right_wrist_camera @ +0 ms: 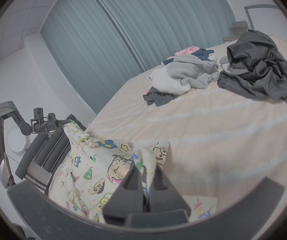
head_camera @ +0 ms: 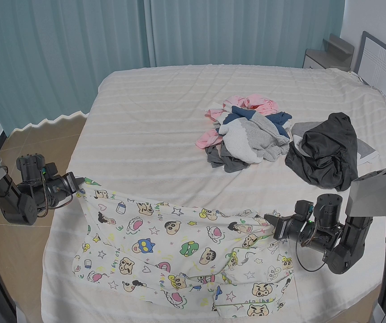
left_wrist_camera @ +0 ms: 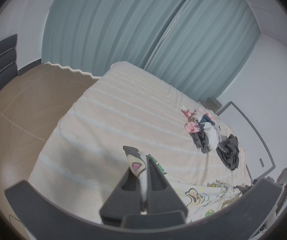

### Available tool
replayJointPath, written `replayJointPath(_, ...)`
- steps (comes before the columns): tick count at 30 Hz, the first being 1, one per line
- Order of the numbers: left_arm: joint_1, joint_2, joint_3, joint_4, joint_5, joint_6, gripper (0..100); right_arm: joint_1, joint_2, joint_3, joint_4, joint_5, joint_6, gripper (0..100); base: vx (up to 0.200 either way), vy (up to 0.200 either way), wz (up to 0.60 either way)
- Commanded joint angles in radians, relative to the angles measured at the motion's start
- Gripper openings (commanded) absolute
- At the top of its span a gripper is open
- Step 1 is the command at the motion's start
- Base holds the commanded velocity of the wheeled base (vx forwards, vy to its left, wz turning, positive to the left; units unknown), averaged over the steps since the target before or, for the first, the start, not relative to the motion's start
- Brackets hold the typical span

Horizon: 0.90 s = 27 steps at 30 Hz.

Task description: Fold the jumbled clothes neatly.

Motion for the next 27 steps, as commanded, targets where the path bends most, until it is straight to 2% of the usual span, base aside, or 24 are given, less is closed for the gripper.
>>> replayJointPath(1, 0.018, -0.018, 0.062, 0.0, -0.022, 0.03, 0, 0.014, -0.04, 0.066, 0.0, 0.008, -0.001, 0, 0.0, 0.0, 0.0)
replayJointPath(9, 0.052, -0.032, 0.211, -0.029, -0.077, 0.145, 0, 0.029, -0.038, 0.171, 0.0, 0.051, -0.03, 0, 0.0, 0.0, 0.0)
replayJointPath(17, 0.073, -0.024, 0.341, -0.156, -0.103, 0.151, 0, 0.028, -0.028, 0.243, 0.0, 0.059, -0.055, 0, 0.0, 0.0, 0.0)
replayJointPath(27, 0.075, -0.001, 0.43, -0.193, -0.114, 0.154, 0, 0.029, 0.026, 0.279, 0.0, 0.063, -0.073, 0, 0.0, 0.0, 0.0)
